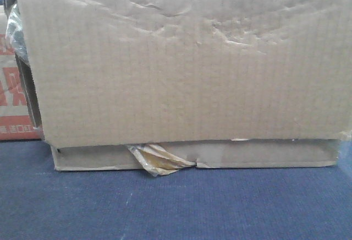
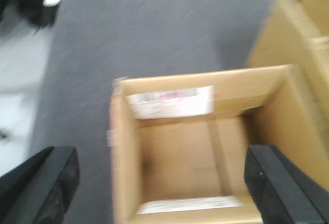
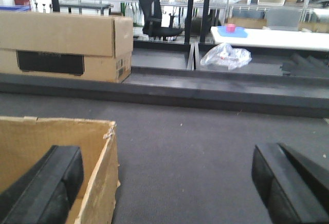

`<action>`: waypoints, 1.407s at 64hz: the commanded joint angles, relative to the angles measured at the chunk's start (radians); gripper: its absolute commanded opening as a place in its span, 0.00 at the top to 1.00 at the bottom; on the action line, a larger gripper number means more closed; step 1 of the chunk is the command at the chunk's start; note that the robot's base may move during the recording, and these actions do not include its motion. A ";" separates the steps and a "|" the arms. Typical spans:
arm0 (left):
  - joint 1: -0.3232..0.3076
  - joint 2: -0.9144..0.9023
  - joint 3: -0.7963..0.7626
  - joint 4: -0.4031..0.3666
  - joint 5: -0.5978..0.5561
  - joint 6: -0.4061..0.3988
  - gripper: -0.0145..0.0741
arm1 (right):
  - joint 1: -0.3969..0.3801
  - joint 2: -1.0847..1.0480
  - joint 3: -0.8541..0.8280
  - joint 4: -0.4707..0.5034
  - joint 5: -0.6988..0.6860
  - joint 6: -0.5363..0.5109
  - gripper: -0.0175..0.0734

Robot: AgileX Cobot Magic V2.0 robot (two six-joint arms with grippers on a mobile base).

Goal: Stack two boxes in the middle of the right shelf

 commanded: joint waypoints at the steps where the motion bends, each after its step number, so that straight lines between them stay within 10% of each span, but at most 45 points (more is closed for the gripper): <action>1: 0.052 0.082 -0.063 -0.003 0.081 0.060 0.22 | 0.010 0.004 -0.008 -0.009 -0.011 0.000 0.18; 49: 0.098 0.504 -0.079 -0.076 0.079 0.107 0.23 | 0.034 0.019 -0.008 -0.009 0.011 0.000 0.18; 56: 0.098 0.504 -0.079 -0.076 0.075 0.107 0.34 | 0.034 0.019 -0.008 -0.009 0.016 0.000 0.18; 70: 0.098 0.502 -0.079 -0.076 0.075 0.107 0.96 | 0.034 0.019 -0.008 -0.009 0.022 0.000 0.18; 90: 0.105 0.416 -0.084 -0.076 0.077 0.100 0.96 | 0.034 0.019 -0.008 -0.009 0.043 0.000 0.18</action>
